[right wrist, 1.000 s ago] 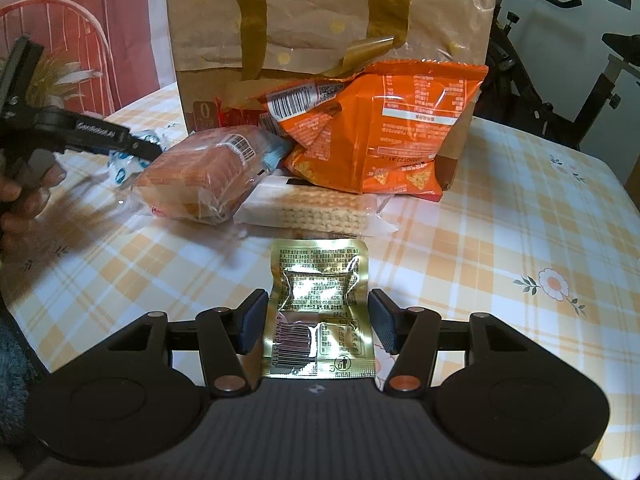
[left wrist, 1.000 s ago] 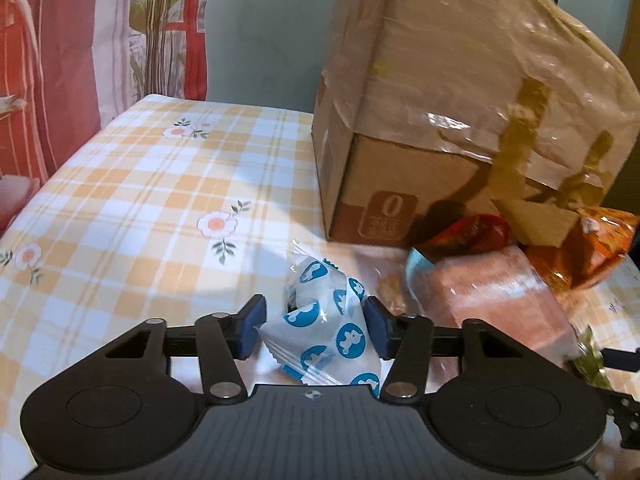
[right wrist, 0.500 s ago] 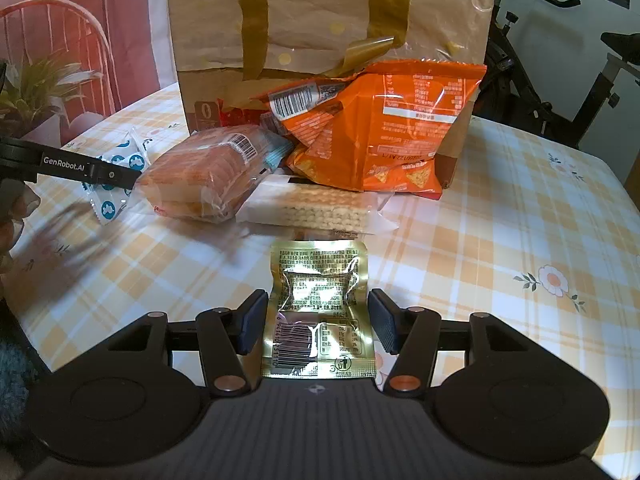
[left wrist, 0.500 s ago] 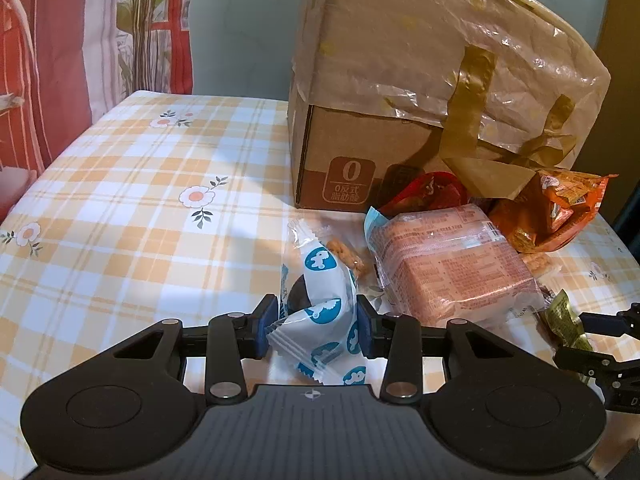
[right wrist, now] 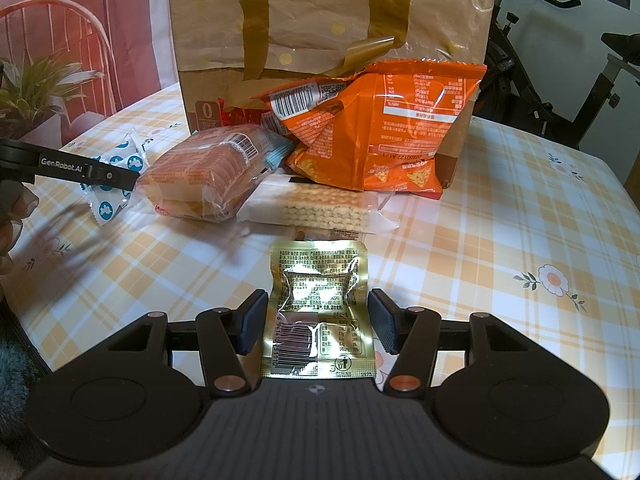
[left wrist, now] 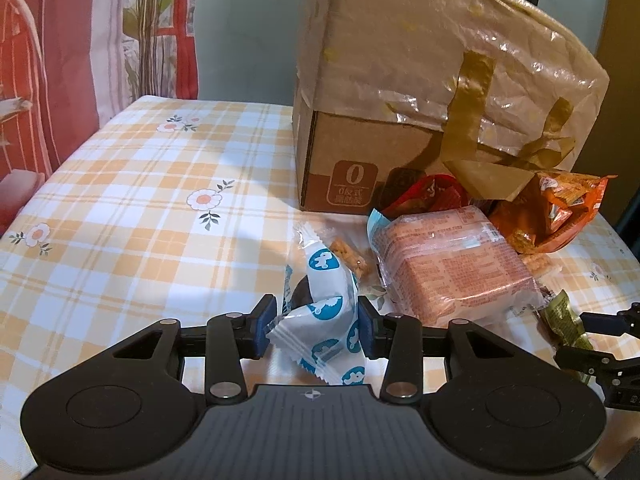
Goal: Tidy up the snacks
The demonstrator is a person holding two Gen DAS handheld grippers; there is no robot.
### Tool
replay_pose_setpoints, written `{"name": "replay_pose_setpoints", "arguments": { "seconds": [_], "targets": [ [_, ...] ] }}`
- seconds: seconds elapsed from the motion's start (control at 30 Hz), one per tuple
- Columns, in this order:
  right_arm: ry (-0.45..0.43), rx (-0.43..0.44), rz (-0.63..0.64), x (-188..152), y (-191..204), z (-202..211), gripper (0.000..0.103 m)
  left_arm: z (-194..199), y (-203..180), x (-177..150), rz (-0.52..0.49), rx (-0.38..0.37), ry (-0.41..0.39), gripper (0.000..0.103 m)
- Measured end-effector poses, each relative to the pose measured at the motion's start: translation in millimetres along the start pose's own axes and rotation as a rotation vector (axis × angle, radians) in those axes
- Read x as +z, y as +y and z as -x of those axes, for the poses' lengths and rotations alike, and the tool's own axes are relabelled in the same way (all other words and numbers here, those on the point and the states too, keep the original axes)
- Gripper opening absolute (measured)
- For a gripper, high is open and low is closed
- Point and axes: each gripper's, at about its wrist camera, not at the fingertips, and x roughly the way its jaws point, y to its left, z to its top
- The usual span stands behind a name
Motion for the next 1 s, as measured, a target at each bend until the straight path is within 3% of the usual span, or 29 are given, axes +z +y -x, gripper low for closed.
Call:
{"name": "replay_pose_setpoints", "arguments": {
  "seconds": [0.13, 0.47, 0.63, 0.77, 0.87, 1.0],
  "targets": [
    [-0.002, 0.000, 0.000, -0.2, 1.3, 0.3, 0.058, 9.8, 1.9, -2.4, 0.009, -0.006, -0.019, 0.062],
    [-0.009, 0.001, -0.003, -1.7, 0.8, 1.1, 0.058, 12.5, 3.6, -6.4, 0.007, -0.005, -0.020, 0.067],
    [-0.008, 0.001, -0.003, -1.6, 1.0, 1.2, 0.058, 5.5, 10.0, 0.7, 0.058, 0.042, -0.006, 0.078],
    [-0.009, 0.000, -0.003, -1.4, 1.5, 1.3, 0.058, -7.0, 14.1, 6.3, 0.089, 0.047, 0.025, 0.079],
    [-0.008, 0.000, -0.002, -1.1, 1.8, 1.4, 0.058, -14.2, 8.2, 2.7, 0.052, 0.072, 0.040, 0.079],
    [-0.009, -0.002, 0.001, -1.3, 0.7, 0.8, 0.058, -10.8, -1.5, -2.7, -0.029, 0.086, 0.039, 0.066]
  ]
}}
